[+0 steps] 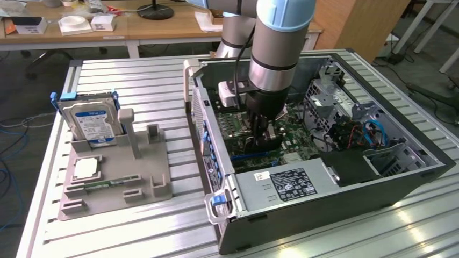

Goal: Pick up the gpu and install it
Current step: 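Insert the gpu into the slot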

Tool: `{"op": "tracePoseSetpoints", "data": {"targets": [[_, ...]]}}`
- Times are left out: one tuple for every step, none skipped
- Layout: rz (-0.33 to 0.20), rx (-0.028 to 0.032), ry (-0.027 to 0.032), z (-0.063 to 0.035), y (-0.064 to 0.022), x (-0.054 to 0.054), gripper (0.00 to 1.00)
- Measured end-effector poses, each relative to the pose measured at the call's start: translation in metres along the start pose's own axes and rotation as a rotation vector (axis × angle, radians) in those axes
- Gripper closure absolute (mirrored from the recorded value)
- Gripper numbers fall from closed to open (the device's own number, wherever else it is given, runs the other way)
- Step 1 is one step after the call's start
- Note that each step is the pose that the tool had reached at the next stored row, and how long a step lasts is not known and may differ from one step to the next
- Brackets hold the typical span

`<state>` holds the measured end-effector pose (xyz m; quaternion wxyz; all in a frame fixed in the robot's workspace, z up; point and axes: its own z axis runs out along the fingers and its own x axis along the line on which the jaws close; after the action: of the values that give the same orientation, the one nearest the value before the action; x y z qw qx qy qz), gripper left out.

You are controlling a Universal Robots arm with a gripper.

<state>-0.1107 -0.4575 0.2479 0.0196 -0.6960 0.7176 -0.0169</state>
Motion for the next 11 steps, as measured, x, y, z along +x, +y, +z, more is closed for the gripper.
{"op": "tracePoseSetpoints", "data": {"targets": [[0.000,0.0000,-0.0001,0.0000,0.0000,0.0000,0.74],[0.000,0.0001,-0.0002,0.0001,0.0000,-0.0001,0.74],[0.000,0.0002,-0.0005,0.0006,0.0000,-0.0001,0.74],[0.000,0.0003,-0.0006,0.0015,0.0000,-0.0002,0.74],[0.000,0.0001,-0.0001,0.0022,0.0001,-0.0001,0.74],[0.000,0.0000,0.0001,0.0026,0.0001,-0.0001,0.74],[0.000,-0.0001,0.0003,0.0028,0.0002,0.0000,0.74],[0.000,-0.0002,0.0002,0.0028,0.0002,0.0000,0.74],[0.000,-0.0001,0.0001,0.0029,0.0002,0.0000,0.74],[0.000,0.0000,-0.0001,0.0030,0.0002,-0.0001,0.74],[0.000,0.0000,-0.0001,0.0030,0.0002,-0.0001,0.74]]}}
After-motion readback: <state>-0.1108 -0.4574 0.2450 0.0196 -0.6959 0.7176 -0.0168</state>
